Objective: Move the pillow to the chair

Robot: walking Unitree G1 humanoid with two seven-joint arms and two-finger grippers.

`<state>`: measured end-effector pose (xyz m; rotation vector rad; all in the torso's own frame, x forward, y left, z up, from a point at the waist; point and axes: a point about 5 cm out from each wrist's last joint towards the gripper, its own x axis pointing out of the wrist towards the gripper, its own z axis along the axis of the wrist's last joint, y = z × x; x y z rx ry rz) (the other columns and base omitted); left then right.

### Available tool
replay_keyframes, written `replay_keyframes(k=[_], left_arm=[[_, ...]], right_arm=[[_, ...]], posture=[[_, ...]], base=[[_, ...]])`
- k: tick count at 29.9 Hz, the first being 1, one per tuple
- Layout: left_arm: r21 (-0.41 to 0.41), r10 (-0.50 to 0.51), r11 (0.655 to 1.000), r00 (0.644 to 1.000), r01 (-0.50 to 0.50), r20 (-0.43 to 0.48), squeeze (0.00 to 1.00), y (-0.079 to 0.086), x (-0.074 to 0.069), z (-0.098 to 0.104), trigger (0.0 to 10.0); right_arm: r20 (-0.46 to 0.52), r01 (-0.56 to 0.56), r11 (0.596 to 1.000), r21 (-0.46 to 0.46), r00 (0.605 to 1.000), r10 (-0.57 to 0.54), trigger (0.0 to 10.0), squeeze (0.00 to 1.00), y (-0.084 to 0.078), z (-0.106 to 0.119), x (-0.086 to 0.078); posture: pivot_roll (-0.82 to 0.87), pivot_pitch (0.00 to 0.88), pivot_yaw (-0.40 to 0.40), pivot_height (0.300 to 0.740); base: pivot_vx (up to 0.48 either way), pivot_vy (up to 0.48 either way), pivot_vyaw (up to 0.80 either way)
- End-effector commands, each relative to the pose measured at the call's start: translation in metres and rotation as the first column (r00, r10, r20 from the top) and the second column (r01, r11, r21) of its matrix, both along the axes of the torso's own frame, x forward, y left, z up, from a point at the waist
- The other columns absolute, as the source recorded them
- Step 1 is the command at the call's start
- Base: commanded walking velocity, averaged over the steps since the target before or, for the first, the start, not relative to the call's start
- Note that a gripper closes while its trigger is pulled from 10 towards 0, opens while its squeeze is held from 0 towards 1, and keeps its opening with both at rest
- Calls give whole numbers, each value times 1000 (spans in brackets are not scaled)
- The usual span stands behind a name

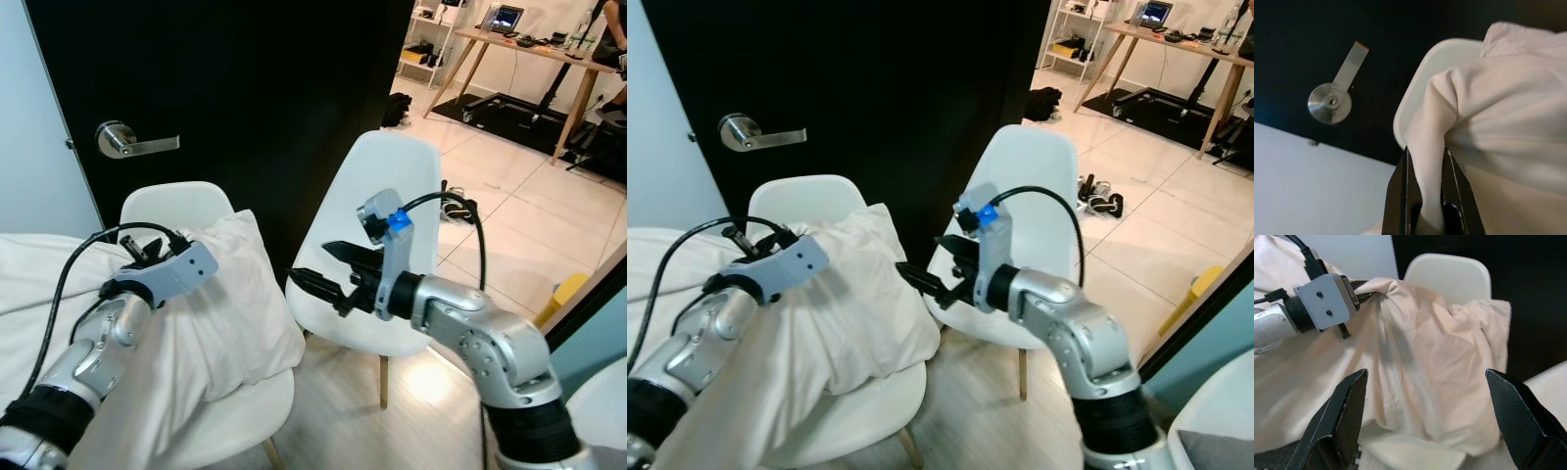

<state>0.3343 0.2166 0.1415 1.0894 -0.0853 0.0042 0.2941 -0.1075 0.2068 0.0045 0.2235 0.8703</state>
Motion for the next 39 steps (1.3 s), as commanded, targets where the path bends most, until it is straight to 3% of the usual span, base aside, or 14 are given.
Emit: replay_keyframes(k=[1,5,11,21,24,26,31,39], left_arm=[[-16,-31,999,997,32,72,0,-7,4,9,10000],[-19,-33,999,997,35,72,0,-6,1,3,10000],[84,-60,995,998,60,1,0,5,-15,-17,10000],[169,-50,984,996,62,-72,0,20,-34,-42,10000],[173,-47,983,996,58,-70,0,21,-35,-43,10000],[216,-54,974,997,65,-55,0,21,-33,-44,10000],[311,-68,948,998,64,3,0,25,-22,-29,10000],[371,-116,923,993,104,10,0,26,-7,-11,10000]], right_arm=[[1,7,1000,-15,1000,-7,10000,0,-4,5,0],[-54,38,998,-43,998,-41,10000,0,-13,4,1],[-142,13,993,-120,989,-30,10000,0,-21,-6,0],[-192,61,981,-184,977,-97,10000,0,-32,-16,7],[-194,65,981,-185,976,-102,10000,0,-32,-15,7],[-194,76,980,-184,975,-112,10000,0,-33,-14,8],[-196,81,982,-170,974,-114,10000,0,-35,-12,7],[-220,43,984,-174,972,-81,10000,0,-33,-14,3]], posture=[[-149,16,-113,675],[-146,69,-132,660],[-134,94,-145,635],[-124,120,-170,605],[-124,120,-170,600],[-134,125,-173,590],[-139,128,-172,586],[-141,128,-172,586]], base=[[0,0,0],[0,0,0],[0,0,0],[0,0,0],[0,0,0],[0,0,0],[0,0,0],[0,0,0]])
